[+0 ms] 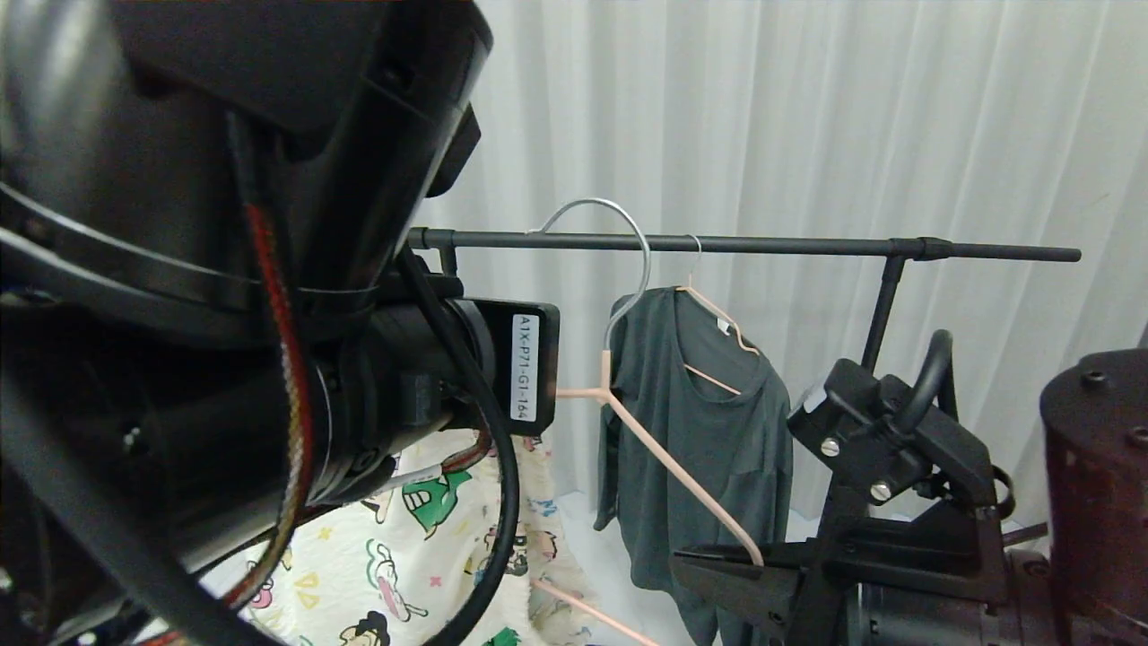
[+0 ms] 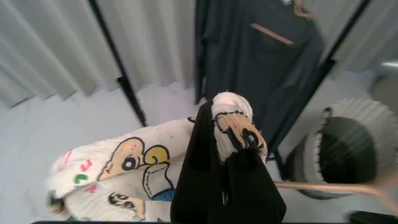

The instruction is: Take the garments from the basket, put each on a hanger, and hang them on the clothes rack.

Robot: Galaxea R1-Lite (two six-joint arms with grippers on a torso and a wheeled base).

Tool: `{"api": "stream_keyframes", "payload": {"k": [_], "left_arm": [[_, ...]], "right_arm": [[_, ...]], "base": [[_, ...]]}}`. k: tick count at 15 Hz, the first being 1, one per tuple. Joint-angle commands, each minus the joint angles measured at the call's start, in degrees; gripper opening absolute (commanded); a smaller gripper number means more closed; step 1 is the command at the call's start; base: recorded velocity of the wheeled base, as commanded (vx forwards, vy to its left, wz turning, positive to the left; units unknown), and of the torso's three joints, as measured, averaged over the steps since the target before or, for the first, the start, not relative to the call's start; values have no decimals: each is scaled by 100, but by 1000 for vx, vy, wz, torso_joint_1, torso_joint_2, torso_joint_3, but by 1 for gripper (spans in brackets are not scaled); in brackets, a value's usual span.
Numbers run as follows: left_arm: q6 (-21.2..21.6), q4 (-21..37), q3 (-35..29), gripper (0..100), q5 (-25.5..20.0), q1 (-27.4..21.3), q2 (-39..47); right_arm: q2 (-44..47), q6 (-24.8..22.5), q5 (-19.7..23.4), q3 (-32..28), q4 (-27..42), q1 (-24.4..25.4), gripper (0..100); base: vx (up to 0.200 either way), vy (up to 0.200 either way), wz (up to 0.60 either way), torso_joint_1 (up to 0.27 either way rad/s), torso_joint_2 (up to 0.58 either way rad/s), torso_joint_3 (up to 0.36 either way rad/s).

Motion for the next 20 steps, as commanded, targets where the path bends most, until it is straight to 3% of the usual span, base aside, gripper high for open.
{"api": "stream_keyframes", "payload": {"k": [1, 7, 8, 20], "left_arm": [[-3, -45, 12, 0, 0, -209, -9], [14, -45, 29, 0, 0, -235, -79], [23, -45, 29, 100, 0, -235, -79], [41, -45, 56, 100, 27, -217, -387]], "right_arm": [[316, 201, -182, -75, -265, 265, 0], [342, 376, -384, -127, -335, 344, 0], [333, 394, -437, -127, -335, 344, 0], [-36, 658, -1315, -83, -344, 229, 0]], "base": [[0, 0, 0, 0, 0, 0], [0, 0, 0, 0, 0, 0], [0, 0, 0, 0, 0, 0], [0, 0, 0, 0, 0, 0]]}}
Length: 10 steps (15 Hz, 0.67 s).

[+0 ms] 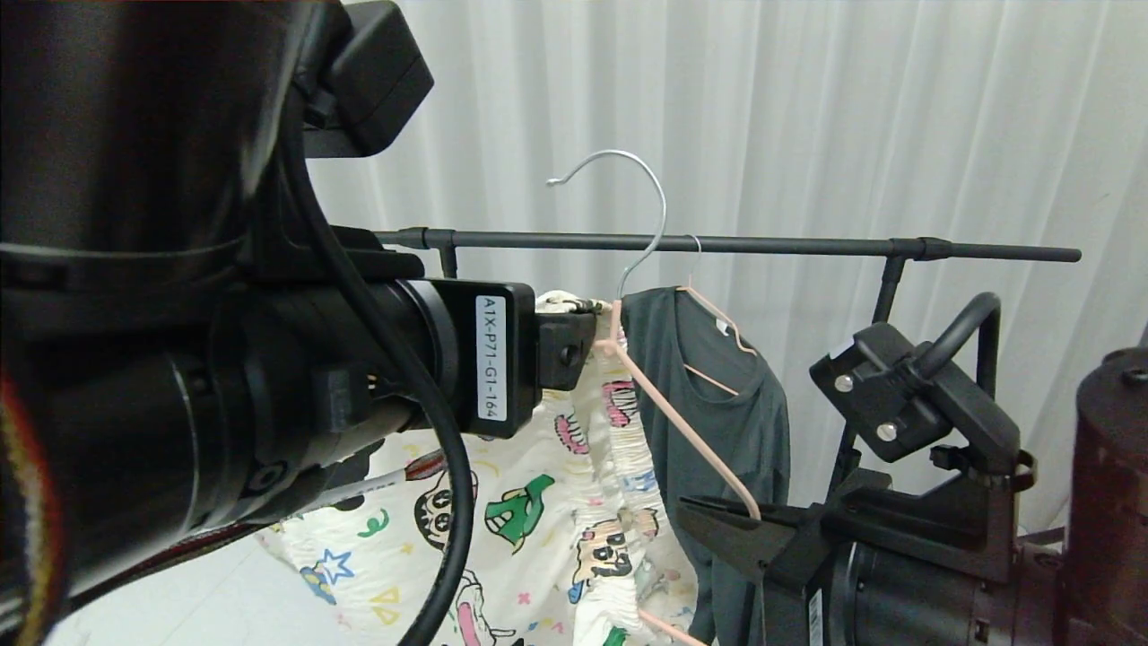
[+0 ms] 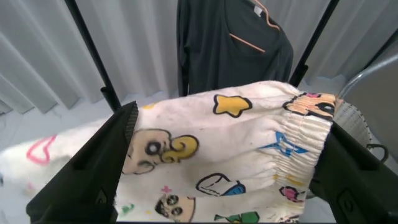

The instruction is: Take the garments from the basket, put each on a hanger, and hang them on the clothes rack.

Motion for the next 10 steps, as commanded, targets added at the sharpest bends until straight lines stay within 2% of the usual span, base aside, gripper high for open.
{"api": "stream_keyframes", "payload": {"k": [1, 10], "left_arm": [[-3, 4, 1, 100, 7, 1, -79], [15, 4, 36, 100, -2, -201, -175]], "right_arm": [[-80, 1, -28, 4, -1, -29, 0], [-133, -8, -265, 31, -282, -249, 0]], "base": [[0, 0, 0, 0, 0, 0], [0, 0, 0, 0, 0, 0]]}}
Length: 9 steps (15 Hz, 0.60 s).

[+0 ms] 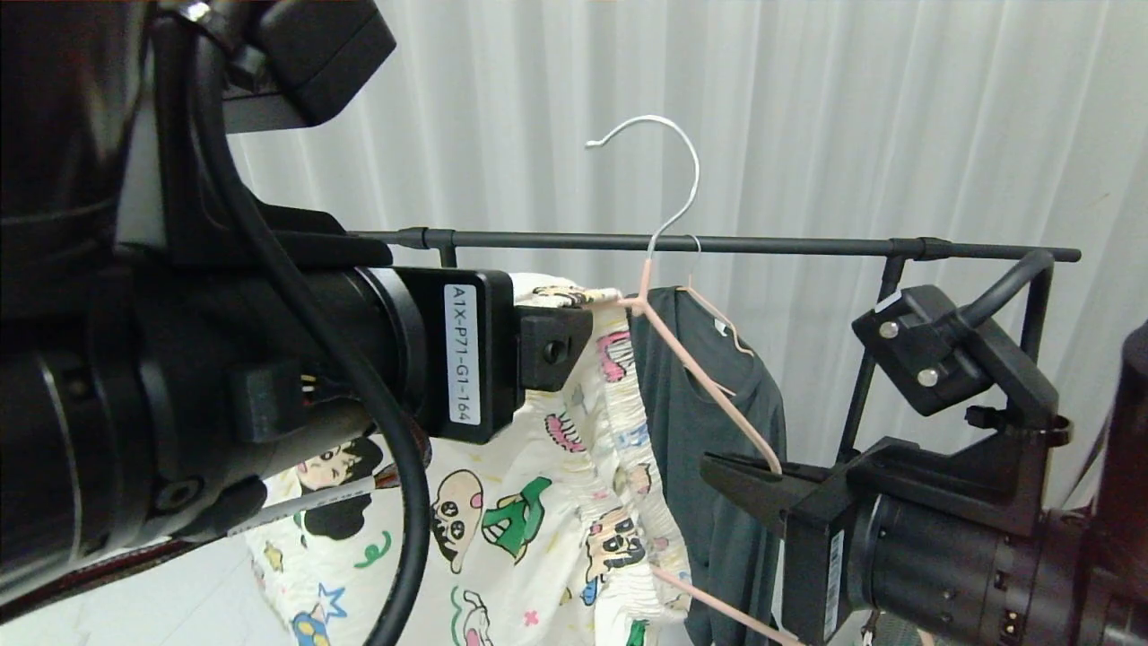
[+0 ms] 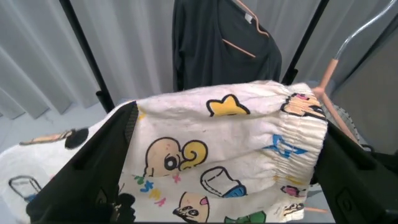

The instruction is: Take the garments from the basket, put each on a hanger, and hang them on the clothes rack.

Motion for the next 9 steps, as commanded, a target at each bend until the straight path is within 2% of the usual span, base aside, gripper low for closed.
{"api": "stream_keyframes", "payload": {"k": [1, 5, 9], "left_arm": [[14, 8, 92, 100, 3, -80, -5], [304, -1, 373, 100, 3, -167, -75], [603, -1, 391, 100, 3, -167, -453]], "right_arm": [[-1, 1, -25, 7, -90, -84, 0], [-10, -51, -43, 59, -371, -224, 0], [-300, -280, -34, 402, -406, -541, 0]], "base": [[0, 0, 0, 0, 0, 0], [0, 0, 0, 0, 0, 0], [0, 0, 0, 0, 0, 0]]}}
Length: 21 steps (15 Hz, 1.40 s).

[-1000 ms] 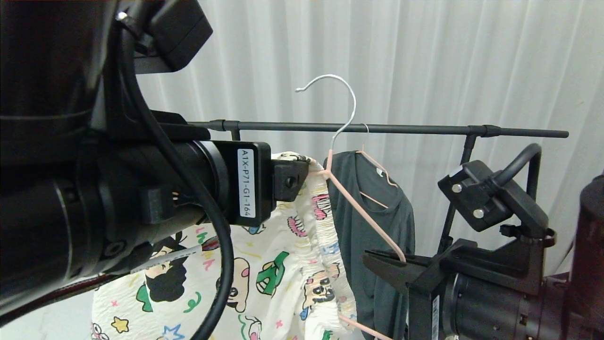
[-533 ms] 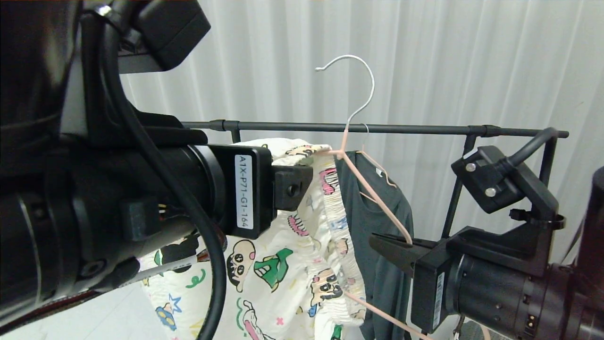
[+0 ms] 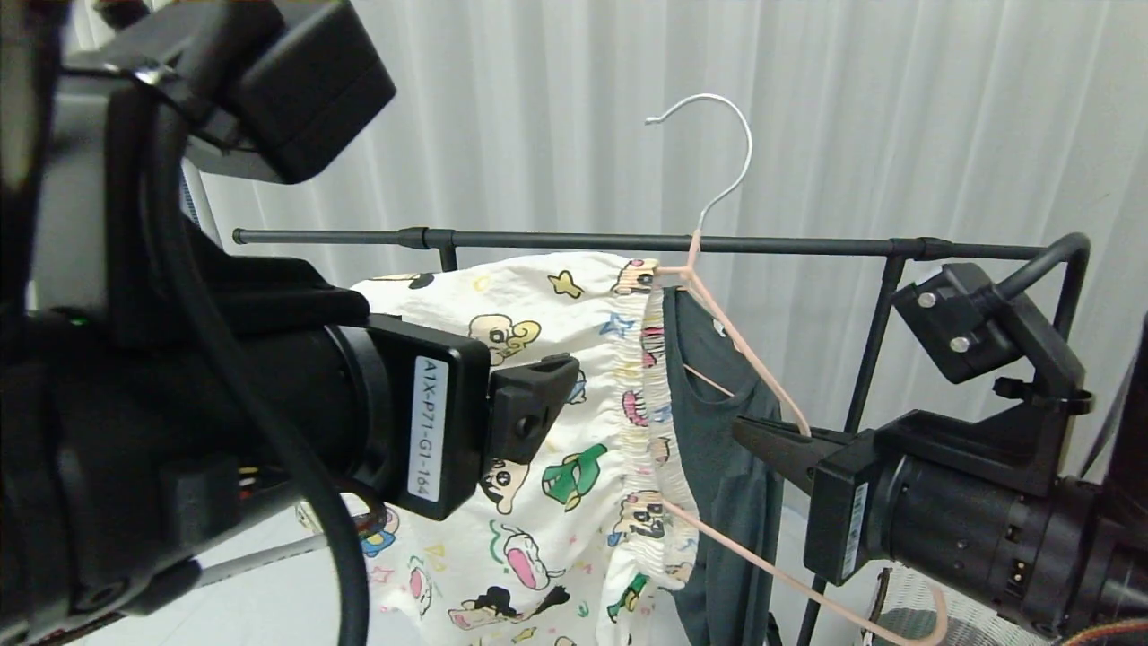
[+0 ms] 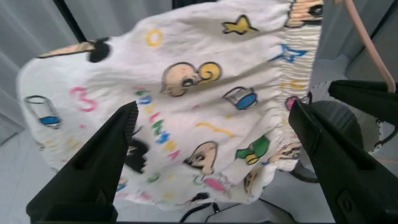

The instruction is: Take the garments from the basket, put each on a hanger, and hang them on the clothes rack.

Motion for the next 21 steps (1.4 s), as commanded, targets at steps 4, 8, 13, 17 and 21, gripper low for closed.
{"api": "stream_keyframes", "payload": {"k": [4, 8, 13, 17, 21], "left_arm": [[1308, -1, 401, 100, -463, 351, -1098], [2530, -1, 788, 100, -3143, 1336, -1661], [2785, -1, 1236, 100, -4690, 1432, -1573], [2785, -10, 1359, 100, -5253, 1423, -1344], [2934, -80, 1658, 100, -5780, 1406, -1283]], "right_arm": [[-828, -398, 56, 845, -1, -219, 0], [-1373, -952, 461, 1355, -1, -193, 0], [-1540, -1427, 733, 1513, -1, 247, 0], [-1531, -1594, 733, 1548, -1, 739, 0], [-1505, -1682, 733, 1522, -116, 976, 0]], "base": [[0, 0, 0, 0, 0, 0], [0, 0, 0, 0, 0, 0], [0, 0, 0, 0, 0, 0], [0, 0, 0, 0, 0, 0], [0, 0, 0, 0, 0, 0]]}}
